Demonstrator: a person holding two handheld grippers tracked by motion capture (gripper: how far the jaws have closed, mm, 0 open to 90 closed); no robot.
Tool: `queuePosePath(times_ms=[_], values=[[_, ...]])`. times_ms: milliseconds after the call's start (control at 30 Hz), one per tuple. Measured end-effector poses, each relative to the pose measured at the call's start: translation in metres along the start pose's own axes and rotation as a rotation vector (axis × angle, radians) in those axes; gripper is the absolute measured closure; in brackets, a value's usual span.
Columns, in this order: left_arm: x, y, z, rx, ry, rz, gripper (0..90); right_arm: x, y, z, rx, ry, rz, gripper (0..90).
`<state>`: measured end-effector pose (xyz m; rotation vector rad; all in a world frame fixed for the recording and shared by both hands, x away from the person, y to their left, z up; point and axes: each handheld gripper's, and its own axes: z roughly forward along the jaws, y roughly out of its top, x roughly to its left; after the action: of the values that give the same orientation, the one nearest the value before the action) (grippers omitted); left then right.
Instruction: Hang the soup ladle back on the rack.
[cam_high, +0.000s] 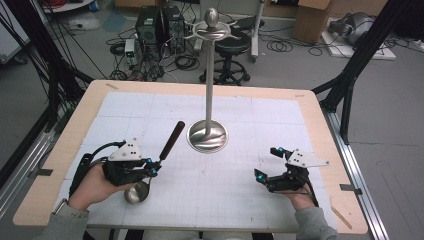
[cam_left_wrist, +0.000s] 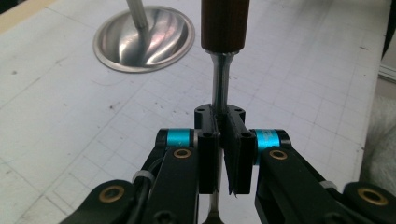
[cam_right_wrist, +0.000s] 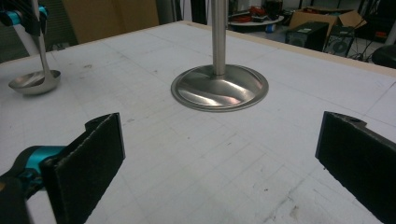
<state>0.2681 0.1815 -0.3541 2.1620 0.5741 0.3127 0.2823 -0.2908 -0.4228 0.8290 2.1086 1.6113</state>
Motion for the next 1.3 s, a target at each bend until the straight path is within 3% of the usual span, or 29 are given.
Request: queuePosePath(times_ms=[300, 733, 1033, 1167, 1300], values=[[0.008, 0.001, -0.008, -0.073, 0.042, -0.029, 84.2, 0.0, 0.0, 0.0, -0.001, -0.001, 0.001, 0.3], [0.019, 0.003, -0.009, -0.131, 0.02, -0.084, 84.2, 0.0, 0.001, -0.001, -0.012, -0.007, -0.003, 0.3], [0.025, 0.007, -0.011, -0.213, 0.047, -0.11, 84.2, -0.001, 0.001, -0.001, -0.013, -0.005, 0.0, 0.3], [0.026, 0.011, -0.006, -0.24, 0.11, -0.102, 84.1, 0.0, 0.001, -0.001, -0.014, -0.005, 0.005, 0.3], [0.027, 0.014, -0.005, -0.283, 0.135, -0.101, 84.1, -0.001, 0.001, -0.001, -0.014, -0.005, -0.001, 0.3]])
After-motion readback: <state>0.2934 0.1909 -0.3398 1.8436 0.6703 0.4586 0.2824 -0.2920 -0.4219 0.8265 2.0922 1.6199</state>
